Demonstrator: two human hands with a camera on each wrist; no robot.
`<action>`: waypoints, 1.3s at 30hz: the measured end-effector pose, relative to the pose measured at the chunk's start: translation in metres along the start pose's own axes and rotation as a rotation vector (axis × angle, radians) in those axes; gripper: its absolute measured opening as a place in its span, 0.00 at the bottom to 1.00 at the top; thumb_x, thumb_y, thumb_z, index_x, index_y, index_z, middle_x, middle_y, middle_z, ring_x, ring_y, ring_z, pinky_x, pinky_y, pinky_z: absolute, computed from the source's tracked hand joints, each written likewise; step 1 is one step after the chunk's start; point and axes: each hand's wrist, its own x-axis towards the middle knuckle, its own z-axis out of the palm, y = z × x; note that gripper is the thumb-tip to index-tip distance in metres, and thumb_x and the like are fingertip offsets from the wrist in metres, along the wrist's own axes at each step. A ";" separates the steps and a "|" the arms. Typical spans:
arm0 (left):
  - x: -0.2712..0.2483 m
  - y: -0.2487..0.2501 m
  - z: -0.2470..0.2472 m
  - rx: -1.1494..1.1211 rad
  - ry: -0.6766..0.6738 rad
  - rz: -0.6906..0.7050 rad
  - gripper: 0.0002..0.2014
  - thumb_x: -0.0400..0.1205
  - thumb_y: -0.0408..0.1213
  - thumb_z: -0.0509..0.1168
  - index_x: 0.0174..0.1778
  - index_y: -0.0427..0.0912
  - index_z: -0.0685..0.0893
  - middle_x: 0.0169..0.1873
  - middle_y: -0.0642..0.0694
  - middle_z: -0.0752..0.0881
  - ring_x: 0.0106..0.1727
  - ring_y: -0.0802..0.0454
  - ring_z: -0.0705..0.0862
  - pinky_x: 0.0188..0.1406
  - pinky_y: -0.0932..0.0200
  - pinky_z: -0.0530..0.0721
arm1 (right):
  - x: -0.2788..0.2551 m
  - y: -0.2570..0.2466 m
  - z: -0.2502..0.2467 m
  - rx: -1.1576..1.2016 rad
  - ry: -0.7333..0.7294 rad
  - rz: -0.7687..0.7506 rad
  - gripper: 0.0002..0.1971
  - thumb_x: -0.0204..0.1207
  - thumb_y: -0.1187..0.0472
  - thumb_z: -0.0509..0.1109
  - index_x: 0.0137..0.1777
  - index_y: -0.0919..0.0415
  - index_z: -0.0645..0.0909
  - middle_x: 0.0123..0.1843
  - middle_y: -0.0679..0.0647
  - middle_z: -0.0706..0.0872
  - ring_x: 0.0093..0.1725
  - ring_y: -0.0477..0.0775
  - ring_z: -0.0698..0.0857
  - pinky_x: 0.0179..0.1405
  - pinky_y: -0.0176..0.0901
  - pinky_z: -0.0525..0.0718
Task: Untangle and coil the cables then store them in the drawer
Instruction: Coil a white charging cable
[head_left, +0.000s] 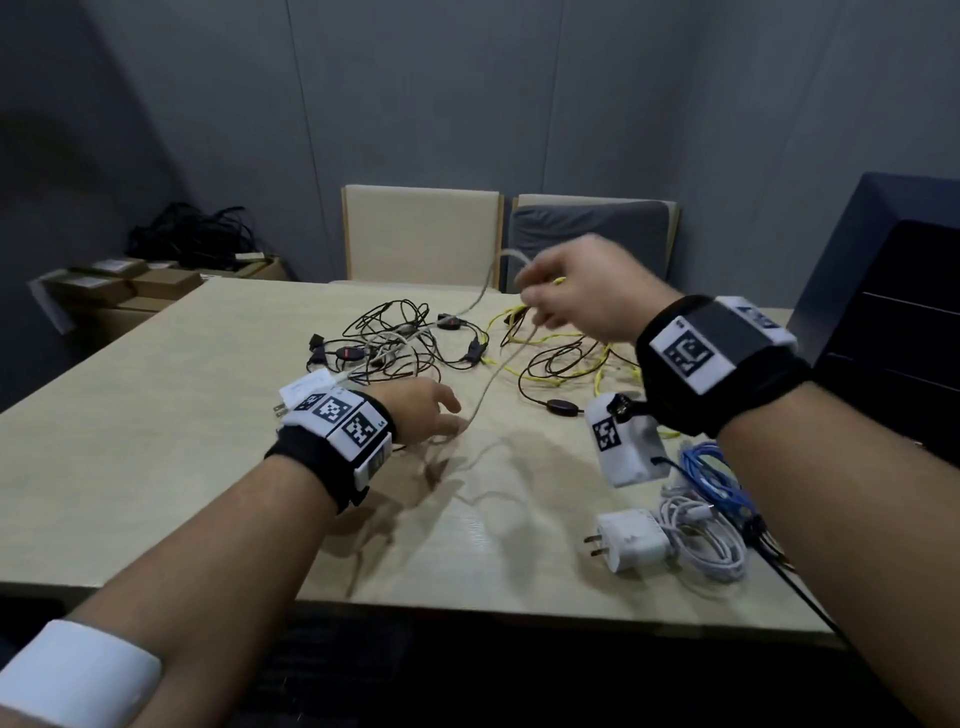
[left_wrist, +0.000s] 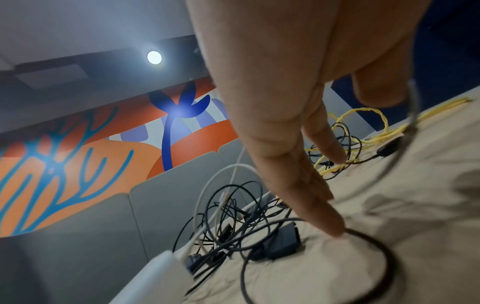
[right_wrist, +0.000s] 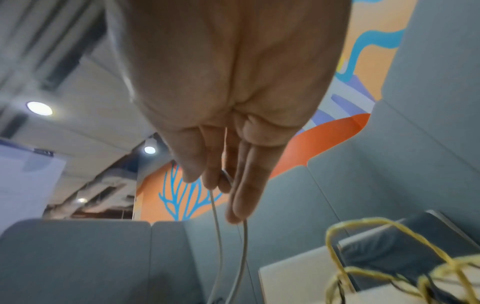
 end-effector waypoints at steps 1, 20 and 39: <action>-0.001 -0.001 -0.002 -0.029 0.043 0.015 0.18 0.85 0.55 0.58 0.60 0.48 0.83 0.57 0.46 0.85 0.58 0.46 0.82 0.59 0.57 0.77 | 0.000 -0.003 -0.008 0.054 0.071 -0.032 0.12 0.82 0.62 0.69 0.62 0.62 0.85 0.40 0.51 0.89 0.41 0.52 0.91 0.51 0.51 0.90; -0.017 0.021 -0.056 -0.301 0.583 0.030 0.30 0.83 0.56 0.63 0.79 0.53 0.63 0.60 0.38 0.83 0.62 0.40 0.81 0.62 0.47 0.78 | -0.017 0.003 -0.033 0.275 0.414 -0.118 0.07 0.80 0.66 0.69 0.52 0.62 0.88 0.50 0.59 0.88 0.41 0.55 0.91 0.44 0.49 0.92; -0.033 0.043 -0.103 -0.211 0.938 -0.069 0.14 0.88 0.44 0.52 0.49 0.42 0.79 0.50 0.37 0.83 0.53 0.36 0.79 0.45 0.51 0.71 | -0.041 0.004 -0.040 -0.054 0.227 -0.056 0.15 0.78 0.52 0.73 0.36 0.63 0.88 0.37 0.58 0.87 0.37 0.54 0.83 0.33 0.41 0.75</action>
